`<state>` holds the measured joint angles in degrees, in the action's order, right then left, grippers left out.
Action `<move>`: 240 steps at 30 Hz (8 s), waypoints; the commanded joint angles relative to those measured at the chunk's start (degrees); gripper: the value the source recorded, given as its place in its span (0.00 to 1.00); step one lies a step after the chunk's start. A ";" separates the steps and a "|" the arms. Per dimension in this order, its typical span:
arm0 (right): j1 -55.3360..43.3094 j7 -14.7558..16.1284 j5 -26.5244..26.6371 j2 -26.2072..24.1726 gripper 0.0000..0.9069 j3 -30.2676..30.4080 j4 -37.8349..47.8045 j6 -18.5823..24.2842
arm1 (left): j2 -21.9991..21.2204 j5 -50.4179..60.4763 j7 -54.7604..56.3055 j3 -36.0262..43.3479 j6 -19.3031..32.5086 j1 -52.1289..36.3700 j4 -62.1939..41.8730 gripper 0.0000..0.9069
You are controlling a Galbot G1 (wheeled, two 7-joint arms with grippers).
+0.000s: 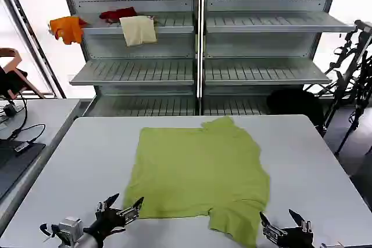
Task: Fold and organize the clothes.
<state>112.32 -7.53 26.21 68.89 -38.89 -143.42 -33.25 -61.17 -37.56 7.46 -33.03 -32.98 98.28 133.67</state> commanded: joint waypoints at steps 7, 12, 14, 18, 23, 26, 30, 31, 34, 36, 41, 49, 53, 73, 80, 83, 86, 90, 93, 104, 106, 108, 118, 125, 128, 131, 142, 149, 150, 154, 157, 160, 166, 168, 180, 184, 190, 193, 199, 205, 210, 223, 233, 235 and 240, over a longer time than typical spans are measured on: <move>0.39 0.88 -3.83 0.74 1.00 4.59 0.26 0.04 | 0.31 1.66 1.01 0.65 -0.09 2.29 0.84 1.00; 0.21 1.29 -5.61 0.80 0.94 6.12 0.67 0.02 | 0.53 4.34 1.30 0.79 -0.10 4.44 2.14 1.00; 0.18 1.62 -7.11 0.72 0.83 7.41 1.16 0.01 | 0.40 5.56 1.45 0.81 -0.10 4.78 2.21 1.00; -0.49 2.25 -9.59 1.06 0.51 9.55 2.31 0.02 | 0.24 6.68 1.94 0.94 -0.09 5.09 1.85 1.00; -1.30 2.08 -10.95 1.49 0.12 10.96 3.37 0.00 | -0.16 7.58 1.97 1.71 -0.07 5.05 0.87 0.86; -1.64 1.89 -11.53 1.78 0.00 11.90 3.72 -0.01 | -0.46 8.17 1.99 2.26 -0.05 4.65 -0.04 0.47; -2.00 1.78 -11.69 2.02 0.00 11.91 4.37 -0.02 | -0.81 8.61 2.09 2.79 -0.04 4.11 -1.06 0.02; -1.88 1.83 -11.71 2.02 0.00 11.90 4.41 -0.01 | -0.85 8.70 2.15 2.86 -0.03 4.06 -1.26 0.02; -1.74 1.87 -11.83 1.98 0.00 11.84 4.57 -0.03 | -0.86 9.11 2.28 2.97 -0.03 4.12 -1.25 0.02; -1.74 1.78 -11.92 2.01 0.00 11.78 4.76 -0.02 | -0.73 9.15 2.27 3.12 -0.04 4.39 -0.88 0.01; -1.68 1.83 -11.74 2.23 0.00 11.85 4.63 0.04 | -0.75 9.82 1.97 3.82 -0.03 4.35 -0.82 0.00; -2.53 1.03 -10.13 2.98 0.00 10.09 2.20 0.07 | -0.99 9.21 1.01 4.03 -0.02 2.82 -0.60 0.00; -2.97 0.90 -9.80 3.18 0.00 9.40 1.75 0.06 | -0.91 9.11 0.39 3.88 0.02 2.21 -0.92 0.00; -18.10 2.33 -9.50 8.13 0.00 6.02 5.85 -0.07 | -7.60 2.45 -4.07 -0.67 -0.10 -12.23 -4.37 0.00; -23.21 4.21 -13.07 10.43 0.00 8.81 11.37 -0.07 | -9.58 5.67 -4.59 1.32 -0.10 -14.39 -8.42 0.00; -25.32 3.84 -13.26 11.17 0.00 9.34 13.12 -0.06 | -9.95 7.63 -4.42 1.79 -0.11 -14.93 -9.23 0.00; -26.82 3.52 -13.22 11.30 0.00 9.77 14.00 -0.07 | -10.35 8.34 -4.21 1.97 -0.10 -15.36 -9.73 0.00; -29.96 2.88 -13.36 11.45 0.00 10.88 15.19 -0.18 | -10.96 9.29 -4.11 2.30 -0.10 -15.92 -10.05 0.00; -31.83 2.57 -14.10 11.49 0.00 12.19 16.31 -0.20 | -11.32 10.80 -4.11 2.76 -0.09 -16.28 -10.24 0.00; -36.19 3.09 -15.71 10.99 0.97 13.12 20.55 -0.21 | -11.58 12.43 -4.21 2.86 -0.10 -16.32 -11.31 0.03; -36.59 3.51 -16.17 10.97 1.00 13.13 21.14 -0.20 | -11.78 12.39 -4.17 2.87 -0.08 -16.46 -11.37 1.00; -36.75 3.91 -16.62 10.98 1.00 13.03 21.53 -0.19 | -11.84 12.36 -4.36 2.91 -0.08 -16.59 -11.35 1.00; -38.18 3.55 -17.24 11.08 1.00 11.78 22.55 0.00 | -12.23 12.62 -4.67 2.98 -0.04 -17.44 -11.00 1.00; -38.02 3.29 -16.77 9.78 1.00 9.96 21.74 -0.08 | -11.97 12.60 -4.43 2.41 -0.05 -17.47 -9.49 1.00; -35.52 3.84 -15.30 8.03 1.00 7.52 20.78 -0.09 | -11.51 12.19 -4.46 1.61 -0.05 -16.71 -8.36 1.00; -31.41 4.45 -11.89 6.10 1.00 5.10 19.15 -0.12 | -10.69 11.71 -4.56 1.02 -0.04 -15.39 -7.72 1.00; -21.57 6.32 -5.69 3.29 0.99 0.24 15.95 -0.04 | -9.10 13.96 -4.21 2.02 -0.06 -12.74 -10.19 1.00; -22.07 6.00 -6.12 3.47 0.87 0.34 17.06 -0.03 | -9.84 14.52 -4.37 2.64 -0.06 -12.89 -10.05 1.00; -22.35 5.98 -6.19 3.51 0.80 0.36 17.44 -0.04 | -9.89 14.50 -4.38 2.65 -0.06 -12.92 -10.10 1.00; -23.13 5.93 -6.75 3.67 0.63 0.79 18.60 -0.03 | -9.96 14.67 -4.34 2.59 -0.06 -13.22 -10.82 1.00; -24.00 6.03 -7.65 4.18 0.52 1.44 19.65 -0.04 | -10.09 15.20 -4.40 2.64 -0.03 -13.87 -11.97 1.00; -24.96 6.12 -8.90 4.76 0.18 2.21 20.67 -0.04 | -10.36 15.46 -4.51 2.83 -0.03 -14.56 -13.06 0.57; -25.81 6.28 -9.71 5.33 0.00 3.00 21.52 -0.01 | -11.23 16.71 -4.56 3.66 -0.01 -15.63 -14.42 0.01; -25.90 6.27 -9.75 5.45 0.00 3.08 21.45 0.00 | -11.38 16.89 -4.65 3.89 -0.02 -15.76 -14.55 0.01; -25.28 6.52 -9.62 5.24 0.00 2.91 20.16 0.02 | -11.08 18.78 -4.89 4.36 -0.03 -15.32 -13.87 0.00; -24.83 6.48 -9.44 5.22 0.00 2.86 19.05 -0.01 | -10.73 19.31 -5.36 4.40 -0.05 -14.54 -13.02 0.00; -23.77 6.39 -9.07 5.17 0.00 2.75 17.09 -0.04 | -10.39 18.63 -6.70 4.45 -0.02 -13.50 -11.84 0.00; -22.92 6.27 -8.44 5.17 0.00 2.58 15.71 -0.06 | -10.36 18.64 -6.79 4.03 0.70 -13.33 -11.05 0.00; -19.01 5.33 -6.13 4.94 0.00 1.81 10.67 -0.13 | -7.03 15.80 -8.01 -0.34 0.41 -9.89 -5.75 0.00; -16.27 4.53 -5.76 5.27 0.00 1.73 6.37 -0.14 | -3.85 12.64 -8.99 -3.02 -0.03 -7.39 -3.33 0.00; -14.28 4.18 -6.01 5.32 0.00 1.72 4.37 -0.18 | -4.02 12.85 -9.14 -3.39 -0.08 -6.38 -2.31 0.00; -5.56 2.60 -8.21 5.36 0.00 2.59 0.33 -0.18 | -4.96 14.37 -6.24 -6.67 -0.11 2.47 1.81 0.00; -2.03 3.04 -10.52 5.18 1.00 3.68 -0.93 -0.21 | -6.46 14.20 -2.84 -6.44 -0.14 7.50 3.36 1.00; -2.06 3.14 -11.05 5.29 1.00 3.81 -0.70 -0.18 | -6.77 14.27 -1.67 -5.91 -0.17 7.74 3.74 1.00; -2.18 2.48 -11.00 5.55 1.00 3.97 -0.72 -0.13 | -7.38 14.43 -0.30 -5.50 -0.16 7.54 4.08 1.00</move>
<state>108.73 -5.50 15.99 74.50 -35.42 -144.19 -33.41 -68.45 -23.20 5.66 -38.77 -33.12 103.63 137.26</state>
